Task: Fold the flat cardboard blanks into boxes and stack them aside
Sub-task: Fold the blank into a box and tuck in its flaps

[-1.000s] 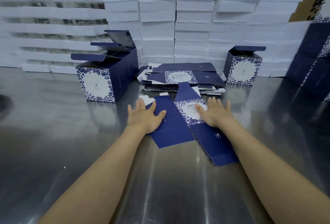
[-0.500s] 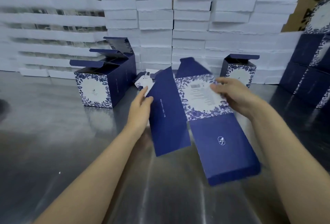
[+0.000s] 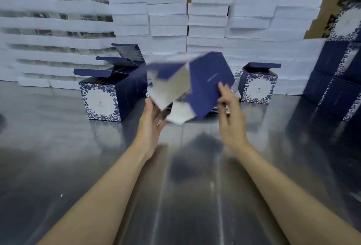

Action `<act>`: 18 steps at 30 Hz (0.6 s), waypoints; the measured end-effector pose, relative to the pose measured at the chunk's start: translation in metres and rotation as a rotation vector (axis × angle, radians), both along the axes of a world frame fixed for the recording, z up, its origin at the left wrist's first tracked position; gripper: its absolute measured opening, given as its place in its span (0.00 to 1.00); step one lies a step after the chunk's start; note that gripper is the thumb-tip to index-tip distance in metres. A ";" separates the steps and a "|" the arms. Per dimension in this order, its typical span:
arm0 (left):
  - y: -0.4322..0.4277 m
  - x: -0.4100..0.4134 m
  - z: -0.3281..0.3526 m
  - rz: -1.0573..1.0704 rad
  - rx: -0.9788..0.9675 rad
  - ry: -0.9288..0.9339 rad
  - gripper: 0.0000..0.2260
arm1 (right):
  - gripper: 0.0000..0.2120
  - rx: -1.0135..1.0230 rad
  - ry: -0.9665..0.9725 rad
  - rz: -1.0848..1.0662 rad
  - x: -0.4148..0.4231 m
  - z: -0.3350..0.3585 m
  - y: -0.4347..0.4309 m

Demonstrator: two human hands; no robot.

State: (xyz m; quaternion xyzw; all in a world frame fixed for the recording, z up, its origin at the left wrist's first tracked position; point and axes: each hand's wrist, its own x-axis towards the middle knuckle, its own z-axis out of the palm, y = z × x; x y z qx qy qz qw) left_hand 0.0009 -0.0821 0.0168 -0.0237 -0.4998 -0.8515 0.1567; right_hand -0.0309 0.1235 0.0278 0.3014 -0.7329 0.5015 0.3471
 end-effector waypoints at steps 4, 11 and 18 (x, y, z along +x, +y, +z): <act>0.000 0.003 -0.006 0.018 -0.089 -0.101 0.13 | 0.12 0.115 -0.399 0.128 -0.010 -0.022 0.011; 0.005 0.004 -0.011 0.155 -0.564 0.082 0.03 | 0.55 0.386 -0.469 0.157 -0.001 -0.028 -0.011; 0.007 0.006 -0.010 0.080 -0.394 -0.024 0.30 | 0.28 0.164 -0.325 0.006 -0.002 -0.029 -0.019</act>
